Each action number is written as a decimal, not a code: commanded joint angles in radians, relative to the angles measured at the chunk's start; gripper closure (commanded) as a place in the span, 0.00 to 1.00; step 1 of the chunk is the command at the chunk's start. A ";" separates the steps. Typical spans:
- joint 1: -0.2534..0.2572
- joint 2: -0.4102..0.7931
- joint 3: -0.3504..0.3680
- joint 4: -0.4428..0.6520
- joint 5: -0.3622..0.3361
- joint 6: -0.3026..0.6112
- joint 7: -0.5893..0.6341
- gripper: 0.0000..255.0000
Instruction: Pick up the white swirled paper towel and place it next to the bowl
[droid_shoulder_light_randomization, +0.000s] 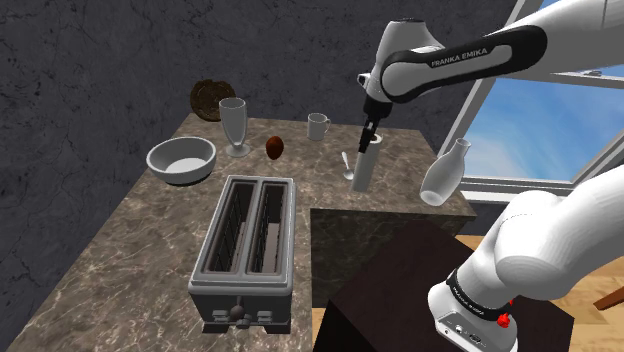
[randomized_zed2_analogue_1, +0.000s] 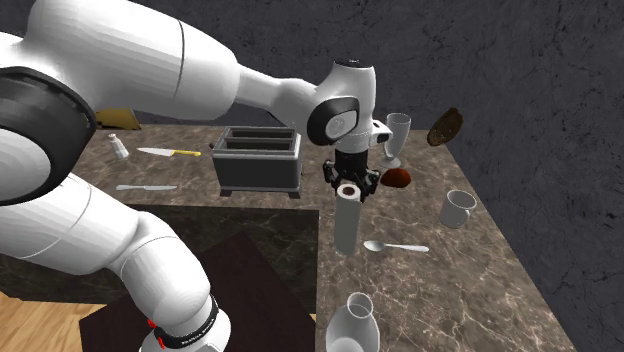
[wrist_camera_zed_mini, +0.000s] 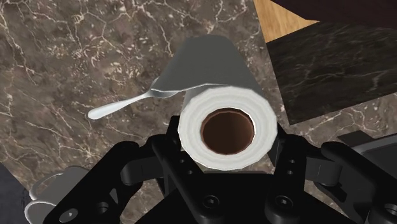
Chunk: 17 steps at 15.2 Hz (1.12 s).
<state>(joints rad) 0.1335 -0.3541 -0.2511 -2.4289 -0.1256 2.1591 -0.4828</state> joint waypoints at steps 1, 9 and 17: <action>-0.001 -0.014 0.002 0.018 -0.001 -0.033 0.000 1.00; 0.001 -0.044 0.012 0.102 0.002 -0.146 -0.001 1.00; 0.004 -0.058 0.021 0.198 0.007 -0.256 -0.003 1.00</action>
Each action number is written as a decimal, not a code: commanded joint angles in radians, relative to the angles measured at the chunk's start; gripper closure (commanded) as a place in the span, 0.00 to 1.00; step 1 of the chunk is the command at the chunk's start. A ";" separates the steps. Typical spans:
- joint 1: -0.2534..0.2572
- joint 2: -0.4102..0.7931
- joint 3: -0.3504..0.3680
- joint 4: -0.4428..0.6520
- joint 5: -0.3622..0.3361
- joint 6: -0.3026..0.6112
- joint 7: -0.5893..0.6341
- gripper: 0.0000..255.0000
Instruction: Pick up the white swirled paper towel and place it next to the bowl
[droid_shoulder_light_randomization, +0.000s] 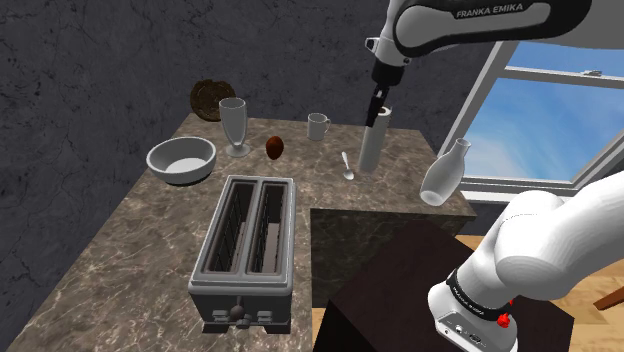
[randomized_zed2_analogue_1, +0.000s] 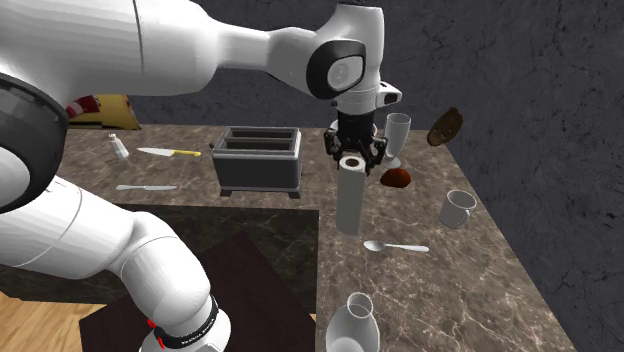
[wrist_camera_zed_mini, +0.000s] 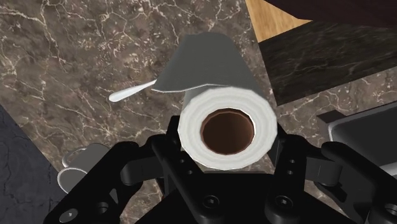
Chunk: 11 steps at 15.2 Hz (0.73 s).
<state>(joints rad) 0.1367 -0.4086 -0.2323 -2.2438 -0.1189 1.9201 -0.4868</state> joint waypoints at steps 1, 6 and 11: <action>0.001 -0.004 0.003 0.025 0.001 -0.030 0.000 1.00; 0.003 -0.004 0.007 0.092 0.005 -0.097 -0.002 1.00; 0.005 0.001 0.011 0.164 0.008 -0.164 -0.005 1.00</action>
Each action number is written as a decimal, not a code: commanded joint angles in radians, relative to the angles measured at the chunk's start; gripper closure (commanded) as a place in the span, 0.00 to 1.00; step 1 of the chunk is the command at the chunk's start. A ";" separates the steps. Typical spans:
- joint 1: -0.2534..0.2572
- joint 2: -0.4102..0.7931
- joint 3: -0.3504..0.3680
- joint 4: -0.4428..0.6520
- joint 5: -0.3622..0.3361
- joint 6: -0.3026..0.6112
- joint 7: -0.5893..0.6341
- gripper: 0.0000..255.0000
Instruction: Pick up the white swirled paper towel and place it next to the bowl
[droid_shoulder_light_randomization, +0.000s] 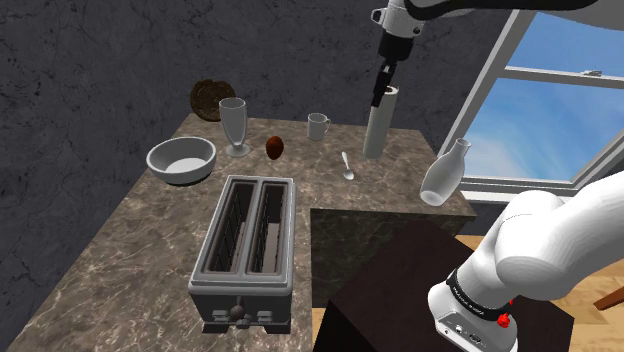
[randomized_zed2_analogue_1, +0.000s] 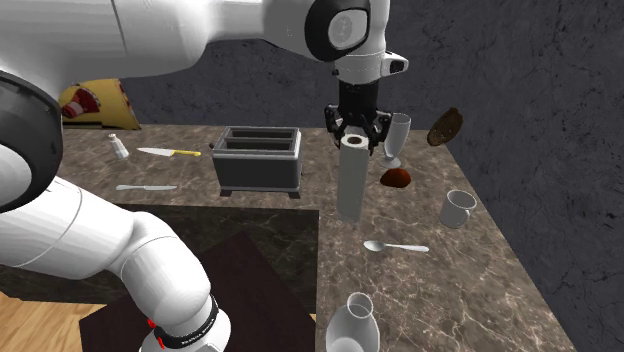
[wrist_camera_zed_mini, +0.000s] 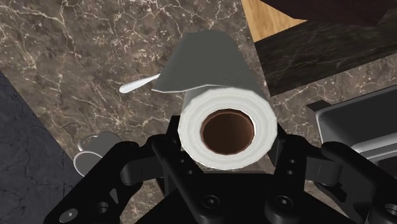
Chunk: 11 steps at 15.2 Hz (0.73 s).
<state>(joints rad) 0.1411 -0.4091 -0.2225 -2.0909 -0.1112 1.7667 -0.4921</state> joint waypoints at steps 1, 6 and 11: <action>0.001 0.003 0.002 0.026 0.002 -0.024 -0.001 1.00; 0.003 0.015 0.004 0.104 0.006 -0.090 -0.004 1.00; 0.006 0.033 0.006 0.188 0.010 -0.156 -0.009 1.00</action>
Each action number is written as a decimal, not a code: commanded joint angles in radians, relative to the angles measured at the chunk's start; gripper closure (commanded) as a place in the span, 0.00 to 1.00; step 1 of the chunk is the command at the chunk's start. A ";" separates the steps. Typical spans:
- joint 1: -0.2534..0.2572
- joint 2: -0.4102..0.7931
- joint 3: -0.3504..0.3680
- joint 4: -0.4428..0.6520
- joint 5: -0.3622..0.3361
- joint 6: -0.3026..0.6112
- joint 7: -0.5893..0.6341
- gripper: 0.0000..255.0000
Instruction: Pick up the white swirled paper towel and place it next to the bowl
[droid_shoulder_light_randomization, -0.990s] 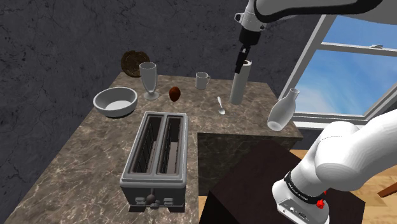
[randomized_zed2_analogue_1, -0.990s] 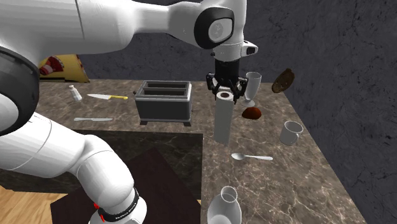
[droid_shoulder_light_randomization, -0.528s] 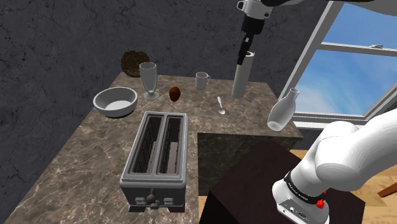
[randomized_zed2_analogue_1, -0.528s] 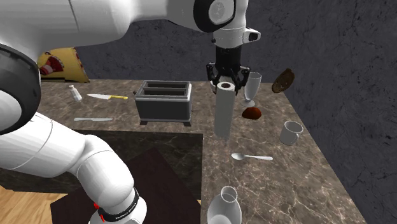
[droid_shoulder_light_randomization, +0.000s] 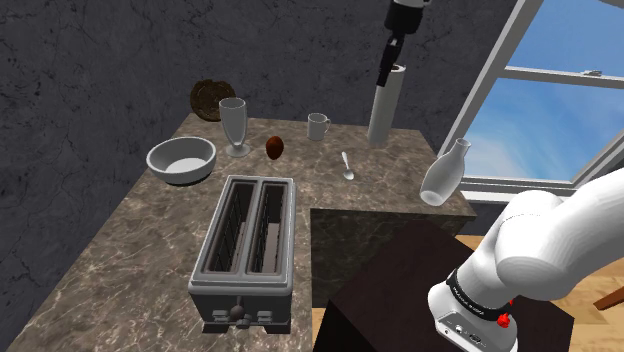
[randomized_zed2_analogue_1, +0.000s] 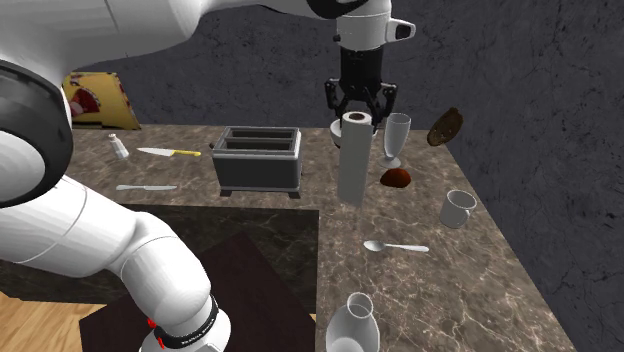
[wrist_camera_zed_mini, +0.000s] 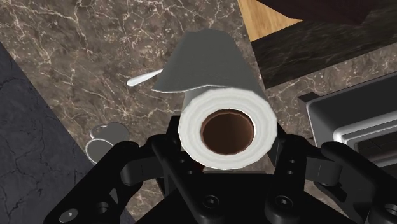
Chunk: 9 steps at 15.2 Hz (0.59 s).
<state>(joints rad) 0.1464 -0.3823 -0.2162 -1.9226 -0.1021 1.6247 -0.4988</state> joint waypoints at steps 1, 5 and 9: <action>0.001 0.010 0.000 0.037 0.002 -0.028 -0.003 1.00; 0.003 0.029 0.000 0.110 0.006 -0.082 -0.007 1.00; 0.017 0.073 0.021 0.152 0.019 -0.082 0.025 1.00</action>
<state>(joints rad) 0.1570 -0.3221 -0.2055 -1.7743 -0.0879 1.5348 -0.4899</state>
